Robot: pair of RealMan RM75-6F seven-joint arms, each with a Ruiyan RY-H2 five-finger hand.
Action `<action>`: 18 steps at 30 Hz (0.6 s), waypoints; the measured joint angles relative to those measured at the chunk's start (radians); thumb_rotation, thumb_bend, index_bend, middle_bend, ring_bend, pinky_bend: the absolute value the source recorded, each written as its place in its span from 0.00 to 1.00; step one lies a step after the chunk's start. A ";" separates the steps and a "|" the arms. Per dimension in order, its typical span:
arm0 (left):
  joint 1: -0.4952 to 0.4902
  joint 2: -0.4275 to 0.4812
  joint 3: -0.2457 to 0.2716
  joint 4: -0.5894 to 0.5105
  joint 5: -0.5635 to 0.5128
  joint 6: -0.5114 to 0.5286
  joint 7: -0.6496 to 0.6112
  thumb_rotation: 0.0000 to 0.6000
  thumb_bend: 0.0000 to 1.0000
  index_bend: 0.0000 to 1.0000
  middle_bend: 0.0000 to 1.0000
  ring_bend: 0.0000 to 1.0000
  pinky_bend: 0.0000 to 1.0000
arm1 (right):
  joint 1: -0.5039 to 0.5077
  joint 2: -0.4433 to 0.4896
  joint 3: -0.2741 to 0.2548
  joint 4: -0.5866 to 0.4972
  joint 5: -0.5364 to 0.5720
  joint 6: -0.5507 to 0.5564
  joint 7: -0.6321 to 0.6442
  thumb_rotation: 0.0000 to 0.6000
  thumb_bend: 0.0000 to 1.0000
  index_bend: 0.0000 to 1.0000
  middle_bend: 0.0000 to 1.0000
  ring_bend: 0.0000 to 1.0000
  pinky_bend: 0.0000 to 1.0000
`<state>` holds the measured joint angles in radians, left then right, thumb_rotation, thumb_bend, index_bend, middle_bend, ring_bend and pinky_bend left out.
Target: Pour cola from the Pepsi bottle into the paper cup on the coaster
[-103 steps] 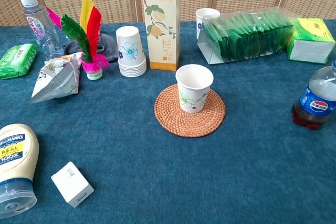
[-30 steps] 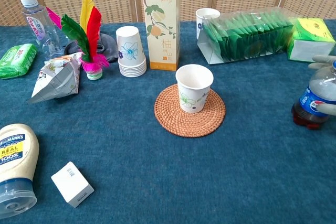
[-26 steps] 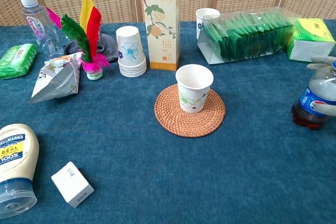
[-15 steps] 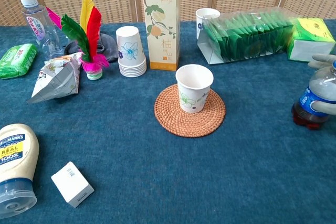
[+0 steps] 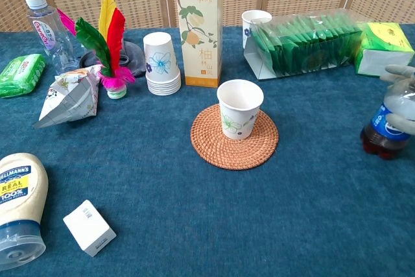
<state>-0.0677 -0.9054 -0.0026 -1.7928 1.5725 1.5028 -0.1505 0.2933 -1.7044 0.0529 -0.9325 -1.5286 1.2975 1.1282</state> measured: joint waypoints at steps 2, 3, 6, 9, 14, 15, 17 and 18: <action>0.000 0.000 0.000 -0.001 -0.001 -0.001 0.001 1.00 0.29 0.00 0.00 0.00 0.00 | -0.002 -0.008 0.003 0.008 0.003 0.005 0.000 1.00 0.46 0.13 0.14 0.05 0.22; 0.000 0.000 0.000 -0.001 -0.001 -0.001 0.002 1.00 0.29 0.00 0.00 0.00 0.00 | -0.004 -0.013 0.004 0.013 0.005 0.008 0.001 1.00 0.46 0.16 0.16 0.07 0.24; -0.001 -0.001 0.000 -0.001 -0.001 -0.002 0.003 1.00 0.29 0.00 0.00 0.00 0.00 | -0.010 -0.025 0.005 0.028 0.007 0.019 0.009 1.00 0.49 0.23 0.24 0.13 0.32; -0.001 -0.002 0.000 0.000 -0.002 -0.002 0.003 1.00 0.29 0.00 0.00 0.00 0.00 | -0.018 -0.038 0.007 0.044 0.007 0.038 0.017 1.00 0.53 0.30 0.32 0.20 0.39; -0.002 -0.003 -0.001 -0.001 -0.001 -0.003 0.005 1.00 0.29 0.00 0.00 0.00 0.00 | -0.026 -0.056 0.008 0.060 0.003 0.065 0.017 1.00 0.62 0.36 0.38 0.26 0.50; -0.002 -0.003 0.000 -0.001 0.000 -0.003 0.005 1.00 0.29 0.00 0.00 0.00 0.00 | -0.027 -0.060 0.009 0.061 0.002 0.073 0.010 1.00 0.64 0.37 0.38 0.27 0.51; -0.002 -0.003 0.000 -0.001 0.000 -0.003 0.004 1.00 0.29 0.00 0.00 0.00 0.00 | -0.028 -0.064 0.011 0.060 0.000 0.082 -0.003 1.00 0.68 0.37 0.39 0.27 0.52; -0.001 -0.003 -0.001 -0.001 -0.001 -0.002 0.004 1.00 0.29 0.00 0.00 0.00 0.00 | -0.029 -0.066 0.012 0.058 -0.003 0.091 -0.011 1.00 0.69 0.37 0.39 0.27 0.52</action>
<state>-0.0692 -0.9087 -0.0031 -1.7943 1.5720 1.5005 -0.1466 0.2641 -1.7701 0.0645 -0.8748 -1.5313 1.3881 1.1169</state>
